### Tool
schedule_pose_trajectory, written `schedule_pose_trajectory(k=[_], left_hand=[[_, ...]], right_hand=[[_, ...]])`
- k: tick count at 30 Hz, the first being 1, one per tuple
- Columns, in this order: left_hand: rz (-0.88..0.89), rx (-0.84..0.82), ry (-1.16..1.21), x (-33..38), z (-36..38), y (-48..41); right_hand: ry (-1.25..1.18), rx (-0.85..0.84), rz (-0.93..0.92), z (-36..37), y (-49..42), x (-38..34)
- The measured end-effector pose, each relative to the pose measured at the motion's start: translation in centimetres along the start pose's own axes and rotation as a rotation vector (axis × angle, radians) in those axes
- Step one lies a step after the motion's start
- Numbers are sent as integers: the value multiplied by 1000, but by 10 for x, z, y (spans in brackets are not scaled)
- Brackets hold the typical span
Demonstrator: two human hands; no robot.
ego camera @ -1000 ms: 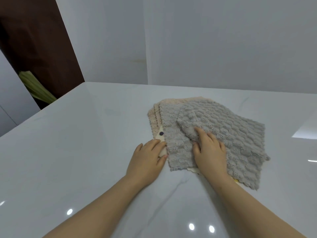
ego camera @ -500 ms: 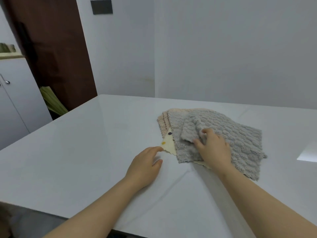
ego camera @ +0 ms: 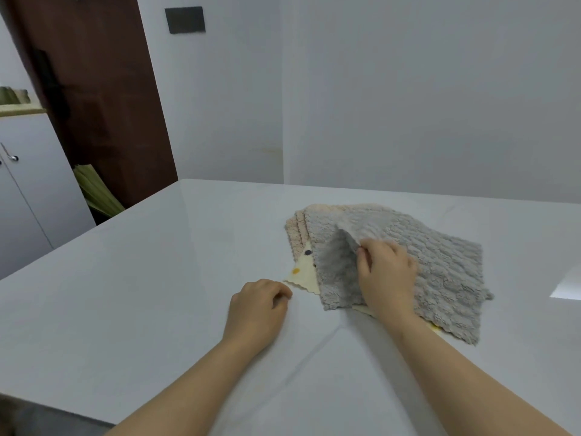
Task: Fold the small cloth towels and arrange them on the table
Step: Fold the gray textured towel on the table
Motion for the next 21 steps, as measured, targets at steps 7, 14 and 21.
schedule_pose_trajectory(k=[7,14,21], left_hand=[[-249,-115,598,-1,-9,2],[-488,-411,1091,0,-36,6],[-500,-39,802,-35,-59,14]], right_hand=[[-215,-196,-249,-3,26,-50],[-326,-569,-423,3,58,-89],[-277,-397,-228,-2,50,-58]])
Point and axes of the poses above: each hand's wrist, its own y-axis away from the middle knuckle, its own z-axis out of the palm, x = y × z, the point moved 3 cm from there along -y, towards the middle knuckle, and after that the axes turned 6 degrees about -z, right-handed, at the moved point
